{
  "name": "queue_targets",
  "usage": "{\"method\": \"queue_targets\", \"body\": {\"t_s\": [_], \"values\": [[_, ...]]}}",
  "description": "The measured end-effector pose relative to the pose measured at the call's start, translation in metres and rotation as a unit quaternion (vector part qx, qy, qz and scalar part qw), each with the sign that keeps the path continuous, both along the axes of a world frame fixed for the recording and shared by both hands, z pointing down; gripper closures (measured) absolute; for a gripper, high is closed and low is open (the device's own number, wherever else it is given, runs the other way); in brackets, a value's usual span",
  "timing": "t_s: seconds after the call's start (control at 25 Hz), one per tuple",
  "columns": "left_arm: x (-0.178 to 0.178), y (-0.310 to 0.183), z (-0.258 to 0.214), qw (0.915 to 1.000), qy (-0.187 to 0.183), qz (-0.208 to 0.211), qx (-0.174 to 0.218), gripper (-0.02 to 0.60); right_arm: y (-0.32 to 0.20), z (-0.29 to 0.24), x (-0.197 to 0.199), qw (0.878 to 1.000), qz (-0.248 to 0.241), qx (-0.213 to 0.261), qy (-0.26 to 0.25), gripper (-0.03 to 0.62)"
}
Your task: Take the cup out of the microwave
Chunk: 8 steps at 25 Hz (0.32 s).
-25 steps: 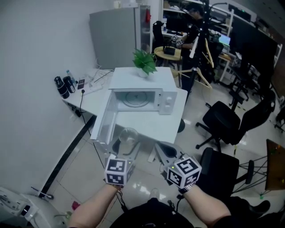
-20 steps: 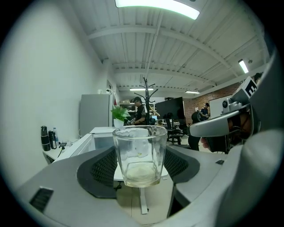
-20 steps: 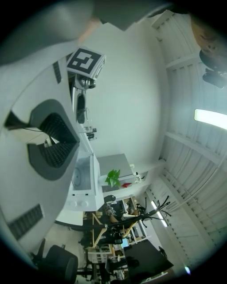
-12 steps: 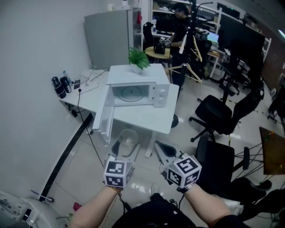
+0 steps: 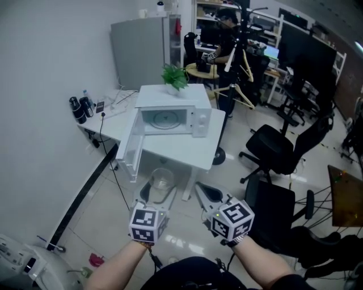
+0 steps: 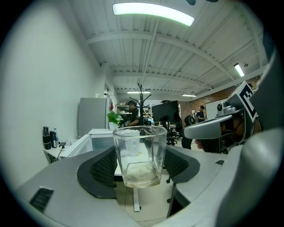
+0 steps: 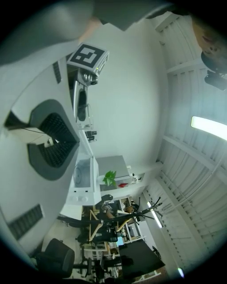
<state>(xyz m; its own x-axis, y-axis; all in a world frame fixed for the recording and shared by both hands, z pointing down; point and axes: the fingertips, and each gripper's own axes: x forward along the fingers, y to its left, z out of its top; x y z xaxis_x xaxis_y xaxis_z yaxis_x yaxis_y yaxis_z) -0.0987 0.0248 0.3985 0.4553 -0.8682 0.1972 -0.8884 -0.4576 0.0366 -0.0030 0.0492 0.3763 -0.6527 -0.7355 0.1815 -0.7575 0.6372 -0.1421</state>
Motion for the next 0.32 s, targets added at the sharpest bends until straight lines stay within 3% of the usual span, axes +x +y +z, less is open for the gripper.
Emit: {"method": "queue_targets", "body": {"t_s": [0.32], "values": [[0.048,0.026,-0.007,0.9998,0.005,-0.017,0.002,0.261,0.022,-0.006,0.044,1.000,-0.024,0.003,-0.003,0.591]]}}
